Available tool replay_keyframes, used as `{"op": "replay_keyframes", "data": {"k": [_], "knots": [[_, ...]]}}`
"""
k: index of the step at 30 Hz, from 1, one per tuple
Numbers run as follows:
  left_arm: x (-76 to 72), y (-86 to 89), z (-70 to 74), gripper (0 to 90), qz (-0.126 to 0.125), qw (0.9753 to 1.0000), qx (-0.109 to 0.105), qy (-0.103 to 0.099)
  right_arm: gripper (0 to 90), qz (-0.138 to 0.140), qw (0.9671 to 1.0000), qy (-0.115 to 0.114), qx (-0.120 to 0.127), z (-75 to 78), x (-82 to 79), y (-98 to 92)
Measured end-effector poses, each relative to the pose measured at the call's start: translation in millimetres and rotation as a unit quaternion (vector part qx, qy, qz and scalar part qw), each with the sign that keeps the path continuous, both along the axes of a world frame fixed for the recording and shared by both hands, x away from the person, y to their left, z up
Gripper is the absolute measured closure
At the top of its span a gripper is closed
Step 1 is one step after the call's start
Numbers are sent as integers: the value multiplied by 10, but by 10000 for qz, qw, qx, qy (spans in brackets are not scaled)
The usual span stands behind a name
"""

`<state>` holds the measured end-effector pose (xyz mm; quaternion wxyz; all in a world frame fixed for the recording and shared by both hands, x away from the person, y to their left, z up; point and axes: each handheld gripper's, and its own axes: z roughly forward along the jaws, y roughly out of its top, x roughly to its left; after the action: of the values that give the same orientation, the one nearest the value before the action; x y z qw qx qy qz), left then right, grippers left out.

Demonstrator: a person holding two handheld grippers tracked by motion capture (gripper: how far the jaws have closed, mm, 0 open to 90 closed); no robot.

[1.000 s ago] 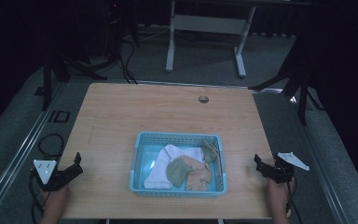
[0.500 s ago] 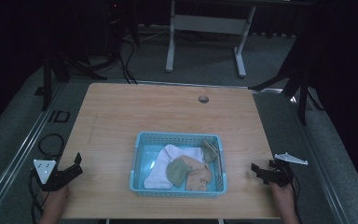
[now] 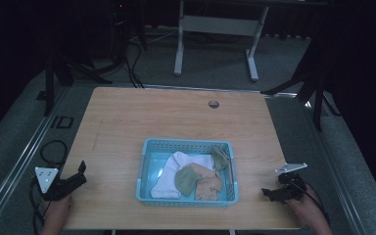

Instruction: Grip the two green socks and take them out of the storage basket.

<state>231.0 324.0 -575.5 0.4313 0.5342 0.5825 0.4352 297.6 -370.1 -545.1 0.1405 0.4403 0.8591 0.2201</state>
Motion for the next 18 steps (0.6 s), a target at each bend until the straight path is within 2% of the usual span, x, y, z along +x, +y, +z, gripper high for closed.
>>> {"op": "replay_keyframes", "data": {"k": [2, 3, 5, 6, 7, 8, 11, 12, 15, 16, 17, 18], "knots": [[1, 2, 0, 7, -22, 10000, -6, 4, 105, 361, 9981, 408, -292, 63, 8, 51], [1, 3, 0, 7, -26, 10000, -11, 7, 105, 479, 9967, 537, -368, 83, 13, 69], [1, 3, 0, 7, -14, 10000, -12, 7, 105, 731, 9914, 873, -649, 135, 30, 118], [0, 3, 0, 7, -14, 10000, -13, -1, 105, 935, 9857, 1141, -809, 168, 44, 153], [-1, 3, 0, 7, -18, 10000, -19, -9, 106, 1049, 9827, 1237, -898, 184, 49, 172], [-1, 3, 0, 7, -26, 10000, -24, -6, 132, 1155, 9787, 1365, -1007, 203, 54, 197], [0, 8, 1, 7, -52, 10000, -38, 13, 130, 1438, 9662, 1718, -1274, 241, 72, 263], [0, 9, 1, 7, -59, 10000, -47, 14, 129, 1575, 9602, 1871, -1348, 249, 76, 294], [0, 12, 2, 7, -71, 10000, -57, 26, 132, 1758, 9508, 2094, -1458, 263, 102, 348], [1, 14, 2, 7, -71, 10000, -56, 39, 133, 1915, 9448, 2175, -1531, 267, 102, 370], [4, 13, 2, 7, -63, 9999, -57, 61, 135, 1999, 9414, 2220, -1567, 265, 102, 383], [5, 14, 3, 7, -71, 9999, -48, 79, 144, 2138, 9358, 2287, -1622, 258, 103, 406]]}}
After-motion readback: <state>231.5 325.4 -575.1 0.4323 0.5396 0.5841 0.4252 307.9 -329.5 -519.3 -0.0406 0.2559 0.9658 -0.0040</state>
